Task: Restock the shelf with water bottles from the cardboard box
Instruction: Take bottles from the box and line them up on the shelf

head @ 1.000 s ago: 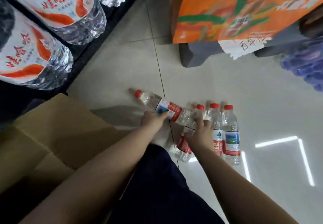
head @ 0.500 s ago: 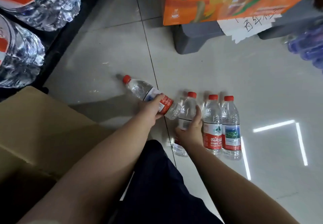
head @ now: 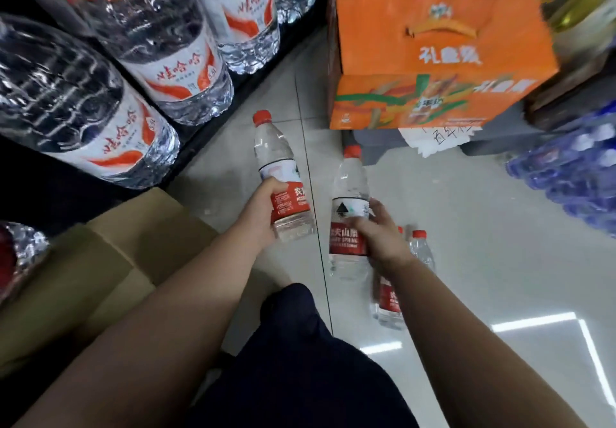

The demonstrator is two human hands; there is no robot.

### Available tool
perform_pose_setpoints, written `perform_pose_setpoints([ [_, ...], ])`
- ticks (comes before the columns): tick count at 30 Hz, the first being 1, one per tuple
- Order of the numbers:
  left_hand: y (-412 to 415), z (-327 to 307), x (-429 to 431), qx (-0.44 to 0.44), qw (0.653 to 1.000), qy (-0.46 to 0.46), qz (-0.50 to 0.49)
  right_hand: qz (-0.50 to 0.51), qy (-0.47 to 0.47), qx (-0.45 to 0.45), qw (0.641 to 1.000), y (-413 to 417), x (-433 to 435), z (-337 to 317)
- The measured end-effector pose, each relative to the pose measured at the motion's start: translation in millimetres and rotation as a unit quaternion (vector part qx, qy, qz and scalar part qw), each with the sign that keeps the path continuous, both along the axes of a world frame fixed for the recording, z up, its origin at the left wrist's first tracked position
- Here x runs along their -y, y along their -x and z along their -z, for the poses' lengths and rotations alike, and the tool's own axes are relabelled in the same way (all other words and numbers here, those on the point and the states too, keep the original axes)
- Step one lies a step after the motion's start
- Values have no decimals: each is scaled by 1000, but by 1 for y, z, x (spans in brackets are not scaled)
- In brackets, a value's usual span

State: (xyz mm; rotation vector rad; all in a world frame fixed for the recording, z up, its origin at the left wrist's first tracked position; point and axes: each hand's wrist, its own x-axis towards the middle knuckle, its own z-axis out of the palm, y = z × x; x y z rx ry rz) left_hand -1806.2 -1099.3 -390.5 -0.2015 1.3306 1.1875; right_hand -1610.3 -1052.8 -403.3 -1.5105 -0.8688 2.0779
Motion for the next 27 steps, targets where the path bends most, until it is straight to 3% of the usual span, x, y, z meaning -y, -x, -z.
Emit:
perform_pose_setpoints([
  [5,17,-86,23,-18,998,-52,28,-27,-2,-143,989,29,2,-84],
  [9,31,-157,55,-58,994,-86,36,-54,-24,-174,983,53,13,-159],
  [18,81,-285,182,-87,950,-260,-150,-168,-60,-225,958,120,90,-304],
  [27,140,-344,320,-172,939,-204,-215,-265,-158,-238,921,239,213,-373],
])
